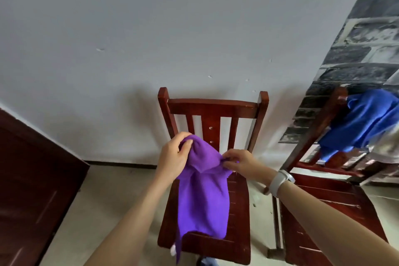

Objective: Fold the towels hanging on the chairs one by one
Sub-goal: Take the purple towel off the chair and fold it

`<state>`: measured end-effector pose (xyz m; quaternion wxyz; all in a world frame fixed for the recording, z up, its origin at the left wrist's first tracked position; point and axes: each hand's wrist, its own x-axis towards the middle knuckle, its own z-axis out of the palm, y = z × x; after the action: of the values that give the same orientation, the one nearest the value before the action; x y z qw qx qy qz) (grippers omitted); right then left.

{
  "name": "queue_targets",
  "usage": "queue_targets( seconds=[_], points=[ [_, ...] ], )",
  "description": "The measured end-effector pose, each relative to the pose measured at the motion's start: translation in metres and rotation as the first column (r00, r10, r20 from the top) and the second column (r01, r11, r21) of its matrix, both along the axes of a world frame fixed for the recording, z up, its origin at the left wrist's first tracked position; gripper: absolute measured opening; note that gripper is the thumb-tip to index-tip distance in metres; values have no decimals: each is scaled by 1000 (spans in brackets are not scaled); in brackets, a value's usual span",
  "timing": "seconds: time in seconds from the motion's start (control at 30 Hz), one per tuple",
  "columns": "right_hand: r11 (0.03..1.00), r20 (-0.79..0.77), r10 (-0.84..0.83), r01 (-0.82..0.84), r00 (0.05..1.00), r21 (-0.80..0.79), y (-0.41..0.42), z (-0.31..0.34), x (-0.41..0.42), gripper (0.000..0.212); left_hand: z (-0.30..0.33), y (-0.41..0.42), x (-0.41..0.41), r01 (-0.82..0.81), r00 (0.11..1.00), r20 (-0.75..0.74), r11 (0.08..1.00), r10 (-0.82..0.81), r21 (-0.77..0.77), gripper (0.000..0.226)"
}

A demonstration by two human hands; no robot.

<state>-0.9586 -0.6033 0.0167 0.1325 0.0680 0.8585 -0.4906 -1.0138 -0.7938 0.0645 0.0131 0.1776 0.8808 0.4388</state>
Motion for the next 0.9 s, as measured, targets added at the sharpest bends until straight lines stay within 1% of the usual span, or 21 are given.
queue_targets(
  seconds=[0.1,0.17,0.23,0.27,0.3,0.33,0.37,0.4,0.43,0.47,0.5,0.53,0.57,0.6,0.63,0.67,0.73,0.77,0.8,0.87,0.9],
  points=[
    [995,-190,-88,95,978,27,10,23,7,16,9,0,4,-85,996,4,996,85,-12,20],
    [990,-268,-132,140,954,12,17,41,9,15,14,0,4,-76,996,48,997,77,-18,21],
    [981,-326,-167,190,930,39,23,57,9,13,20,2,5,-15,990,142,998,25,-68,23],
    [965,-362,-213,253,908,69,26,62,8,13,24,5,4,12,976,217,998,2,-63,23],
    [936,-398,-278,339,874,91,29,66,7,15,29,9,3,7,952,306,1000,-4,-8,23],
    [897,-430,-350,430,832,102,32,70,9,19,35,14,4,-45,918,396,995,6,90,23],
    [857,-444,-419,507,792,95,33,74,12,20,42,20,3,-133,877,480,973,28,187,23],
    [827,-449,-475,558,757,66,31,76,17,17,49,26,3,-225,832,553,938,45,262,22],
    [826,-438,-495,563,750,29,28,75,24,11,56,33,2,-296,786,616,901,42,316,21],
    [857,-413,-476,516,776,-19,21,71,34,6,64,39,2,-347,744,668,864,17,365,20],
    [897,-364,-433,432,824,-89,12,67,44,8,71,46,2,-387,711,703,826,-16,411,19],
    [928,-288,-367,327,884,-179,2,66,52,14,78,53,1,-429,676,735,779,-60,458,18],
    [936,-214,-295,236,931,-263,-6,63,57,27,85,60,0,-466,640,761,731,-110,498,16],
    [931,-174,-252,190,952,-311,-12,61,58,42,90,65,0,-492,610,777,693,-158,527,15],
    [925,-178,-265,198,948,-324,-16,59,53,50,95,69,0,-505,589,783,666,-200,549,14],
    [912,-201,-314,236,928,-335,-20,62,47,49,100,73,0,-506,579,780,646,-237,571,13],
    [867,-268,-453,350,850,-356,-25,73,33,34,109,75,-1,-490,577,760,618,-299,615,12],
    [849,-292,-499,392,816,-353,-27,78,26,30,113,75,-3,-480,577,748,604,-329,636,12],
    [845,-312,-513,407,800,-348,-29,83,20,27,118,72,-4,-472,576,734,587,-359,658,12],
    [856,-346,-510,425,788,-295,-29,91,12,10,124,66,-9,-465,581,710,553,-399,691,11],
    [861,-367,-508,443,779,-251,-27,96,10,13,124,61,-14,-456,597,699,549,-394,700,10]
  ],
)
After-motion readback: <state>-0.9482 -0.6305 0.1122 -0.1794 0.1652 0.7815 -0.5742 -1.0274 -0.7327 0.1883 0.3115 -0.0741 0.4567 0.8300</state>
